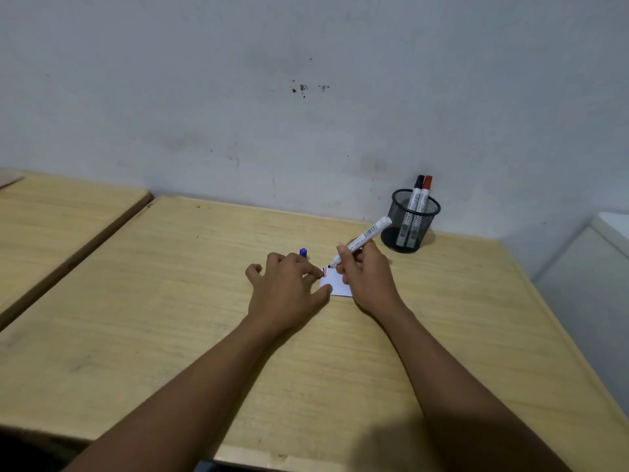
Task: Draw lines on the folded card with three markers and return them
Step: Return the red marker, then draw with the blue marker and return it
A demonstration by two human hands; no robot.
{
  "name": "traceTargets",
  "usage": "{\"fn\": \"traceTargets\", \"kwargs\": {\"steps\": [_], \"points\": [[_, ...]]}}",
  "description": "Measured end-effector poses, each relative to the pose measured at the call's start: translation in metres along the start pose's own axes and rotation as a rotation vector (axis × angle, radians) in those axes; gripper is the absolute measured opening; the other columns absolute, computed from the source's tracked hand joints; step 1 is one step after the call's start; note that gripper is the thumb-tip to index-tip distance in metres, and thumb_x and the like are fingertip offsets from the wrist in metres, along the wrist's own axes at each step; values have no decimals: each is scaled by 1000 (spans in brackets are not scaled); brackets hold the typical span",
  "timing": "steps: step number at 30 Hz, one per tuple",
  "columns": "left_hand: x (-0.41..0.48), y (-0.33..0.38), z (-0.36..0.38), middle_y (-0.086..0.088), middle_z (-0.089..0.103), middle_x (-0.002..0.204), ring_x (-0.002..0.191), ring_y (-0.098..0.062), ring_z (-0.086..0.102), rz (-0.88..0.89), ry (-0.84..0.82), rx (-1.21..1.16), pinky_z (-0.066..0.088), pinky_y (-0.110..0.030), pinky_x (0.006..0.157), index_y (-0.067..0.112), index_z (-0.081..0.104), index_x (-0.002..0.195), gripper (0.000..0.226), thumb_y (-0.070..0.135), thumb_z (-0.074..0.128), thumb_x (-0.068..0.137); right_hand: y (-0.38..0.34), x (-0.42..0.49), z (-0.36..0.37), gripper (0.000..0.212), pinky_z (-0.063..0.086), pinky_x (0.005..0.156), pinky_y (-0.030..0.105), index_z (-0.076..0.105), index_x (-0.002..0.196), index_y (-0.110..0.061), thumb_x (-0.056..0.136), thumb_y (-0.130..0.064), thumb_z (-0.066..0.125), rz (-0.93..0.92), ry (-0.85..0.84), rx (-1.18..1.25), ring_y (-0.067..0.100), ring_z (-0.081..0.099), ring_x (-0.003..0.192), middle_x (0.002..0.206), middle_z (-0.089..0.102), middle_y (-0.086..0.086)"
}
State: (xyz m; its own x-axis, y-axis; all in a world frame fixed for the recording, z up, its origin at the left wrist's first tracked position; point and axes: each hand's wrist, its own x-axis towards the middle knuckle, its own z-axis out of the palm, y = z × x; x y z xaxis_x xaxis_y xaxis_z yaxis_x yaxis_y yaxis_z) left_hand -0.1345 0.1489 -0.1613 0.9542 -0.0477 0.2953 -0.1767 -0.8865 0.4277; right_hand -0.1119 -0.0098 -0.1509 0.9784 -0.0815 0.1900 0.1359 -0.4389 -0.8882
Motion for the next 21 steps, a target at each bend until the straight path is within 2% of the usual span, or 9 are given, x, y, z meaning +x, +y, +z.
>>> {"fn": "traceTargets", "kwargs": {"steps": [5, 10, 16, 21], "points": [[0, 0, -1, 17, 59, 126, 123, -13, 39, -10, -13, -6, 19, -53, 105, 40, 70, 105, 37, 62, 57, 79, -1, 0, 1, 22, 59, 73, 35, 58, 104, -14, 101, -35, 55, 4, 3, -43, 11, 70, 76, 88, 74, -1], [0, 0, -1, 18, 58, 127, 123, -12, 39, -14, -20, -6, 20, -53, 105, 40, 70, 106, 39, 63, 56, 78, -2, 1, 0, 25, 59, 74, 36, 58, 105, -11, 101, -35, 54, 11, -8, -83, 15, 71, 80, 92, 75, 4], [0, 0, 0, 17, 59, 125, 121, -12, 40, -15, -19, -11, 20, -54, 105, 40, 70, 105, 38, 63, 56, 77, -3, 0, -1, 23, 55, 68, 28, 59, 103, -12, 101, -34, 54, -1, -31, -138, 8, 69, 77, 82, 70, -5], [0, -1, 0, 17, 60, 124, 121, -12, 40, -3, -17, -17, 20, -54, 104, 41, 70, 103, 37, 62, 56, 77, 0, 2, -2, 26, 55, 69, 36, 61, 100, -9, 99, -34, 55, -19, -39, -145, 20, 71, 78, 83, 74, 3]]}}
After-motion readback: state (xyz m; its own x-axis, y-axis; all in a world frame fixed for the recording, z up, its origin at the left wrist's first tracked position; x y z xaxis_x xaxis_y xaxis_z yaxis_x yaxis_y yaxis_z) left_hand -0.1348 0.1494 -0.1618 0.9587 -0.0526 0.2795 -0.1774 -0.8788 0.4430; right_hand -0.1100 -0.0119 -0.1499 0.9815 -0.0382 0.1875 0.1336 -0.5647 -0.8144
